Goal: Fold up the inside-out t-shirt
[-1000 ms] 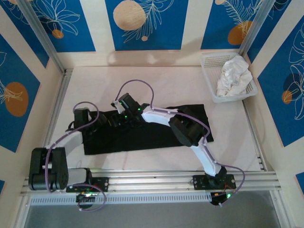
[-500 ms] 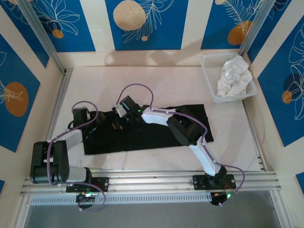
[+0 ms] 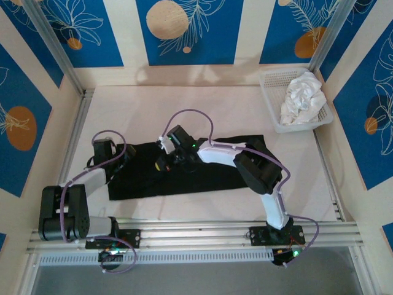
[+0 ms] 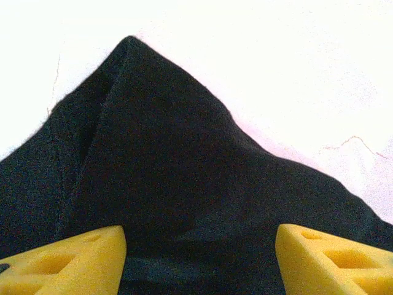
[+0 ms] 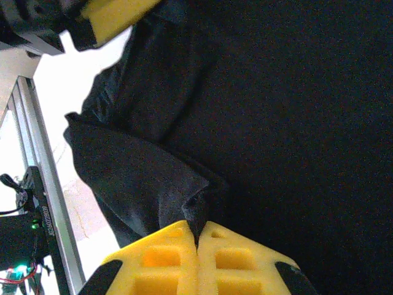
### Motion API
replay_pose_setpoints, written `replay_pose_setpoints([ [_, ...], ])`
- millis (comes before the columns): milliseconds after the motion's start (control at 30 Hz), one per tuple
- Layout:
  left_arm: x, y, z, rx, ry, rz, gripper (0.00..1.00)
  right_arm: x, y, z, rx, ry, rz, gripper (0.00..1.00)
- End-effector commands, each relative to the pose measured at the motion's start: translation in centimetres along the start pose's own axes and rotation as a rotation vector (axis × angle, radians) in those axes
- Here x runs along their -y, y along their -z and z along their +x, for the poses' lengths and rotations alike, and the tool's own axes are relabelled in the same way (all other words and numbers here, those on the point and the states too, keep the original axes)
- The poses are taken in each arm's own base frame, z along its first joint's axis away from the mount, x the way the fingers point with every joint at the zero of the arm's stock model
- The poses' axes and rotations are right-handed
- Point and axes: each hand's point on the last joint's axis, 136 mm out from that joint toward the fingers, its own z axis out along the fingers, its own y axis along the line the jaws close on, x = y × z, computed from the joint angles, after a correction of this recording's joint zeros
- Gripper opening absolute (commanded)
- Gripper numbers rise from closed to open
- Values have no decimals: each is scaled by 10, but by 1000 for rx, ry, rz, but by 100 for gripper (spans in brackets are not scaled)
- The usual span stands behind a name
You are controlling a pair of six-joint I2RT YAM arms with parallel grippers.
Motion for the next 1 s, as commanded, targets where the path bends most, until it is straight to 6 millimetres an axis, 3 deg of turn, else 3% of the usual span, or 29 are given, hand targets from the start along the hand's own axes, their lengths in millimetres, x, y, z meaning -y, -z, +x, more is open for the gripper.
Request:
replay_pose_setpoints([
  [0,-1,3,-6,12,-18,-5,66,6,1,21,-59,-63,14,0],
  [233,4,12,-16,37,-21,-14,69,31,13,32,-112,-125,174,9],
  [400,0,29,-22,71,-18,-53,79,24,34,38,-98,-72,213,25],
  [567,-19,51,-18,76,1,-136,83,7,50,31,-31,48,219,37],
  [767,-35,70,8,12,14,-177,93,-21,26,20,8,98,61,40],
  [967,-41,62,25,-83,-44,-198,100,-14,4,25,-15,67,20,39],
])
